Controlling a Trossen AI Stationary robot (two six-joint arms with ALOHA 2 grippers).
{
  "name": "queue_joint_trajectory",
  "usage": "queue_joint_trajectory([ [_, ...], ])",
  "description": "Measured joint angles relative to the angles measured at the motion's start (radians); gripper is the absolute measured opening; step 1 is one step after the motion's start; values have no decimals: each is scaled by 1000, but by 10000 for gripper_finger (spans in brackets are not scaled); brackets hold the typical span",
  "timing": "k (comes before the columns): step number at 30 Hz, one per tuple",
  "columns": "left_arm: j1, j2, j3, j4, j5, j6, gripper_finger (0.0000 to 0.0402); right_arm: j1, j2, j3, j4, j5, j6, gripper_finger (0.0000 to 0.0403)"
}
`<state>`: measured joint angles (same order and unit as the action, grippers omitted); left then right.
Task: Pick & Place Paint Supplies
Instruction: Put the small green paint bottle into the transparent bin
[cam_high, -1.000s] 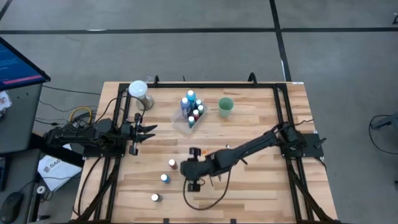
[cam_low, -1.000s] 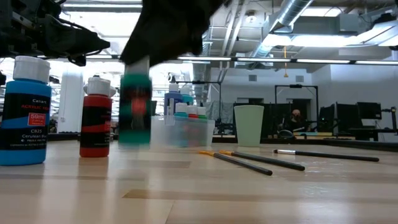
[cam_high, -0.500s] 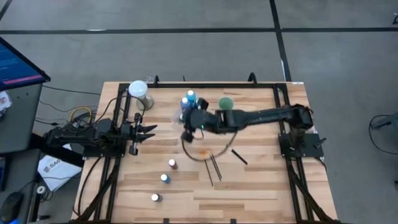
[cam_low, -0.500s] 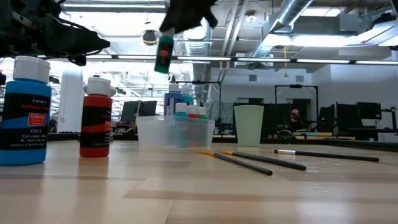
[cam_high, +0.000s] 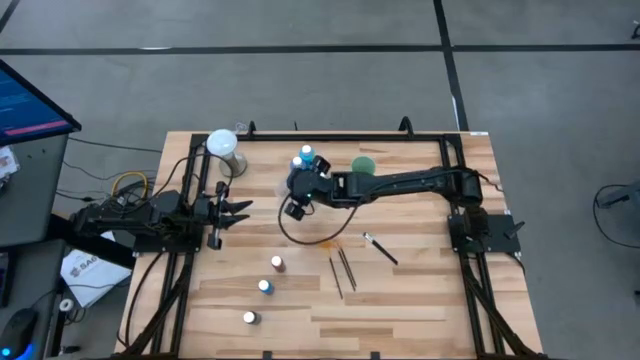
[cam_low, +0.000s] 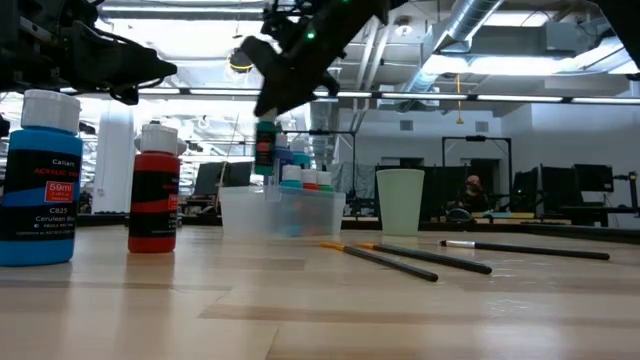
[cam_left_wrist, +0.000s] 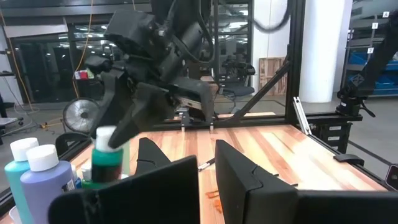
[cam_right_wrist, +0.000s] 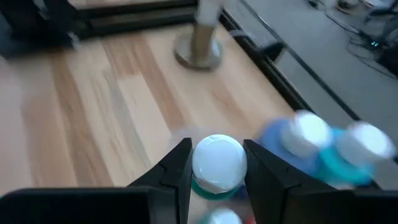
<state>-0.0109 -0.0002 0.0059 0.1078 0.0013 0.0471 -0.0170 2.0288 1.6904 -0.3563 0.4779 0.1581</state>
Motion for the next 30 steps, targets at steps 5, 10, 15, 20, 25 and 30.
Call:
queue_joint_trajectory([
  [5,0,0,0,5,0,0,1,-3,26,0,-12,-9,0,108],
  [10,0,0,0,6,0,0,1,-20,57,-2,-5,-10,0,108],
  [15,0,0,0,6,0,0,1,-35,71,3,22,-36,19,108],
  [20,0,0,0,7,0,0,1,-42,72,2,24,-36,18,108],
  [25,0,0,0,6,0,0,1,-57,72,2,22,-41,25,108],
  [30,0,0,0,6,0,0,1,-59,98,4,38,-51,27,108],
])
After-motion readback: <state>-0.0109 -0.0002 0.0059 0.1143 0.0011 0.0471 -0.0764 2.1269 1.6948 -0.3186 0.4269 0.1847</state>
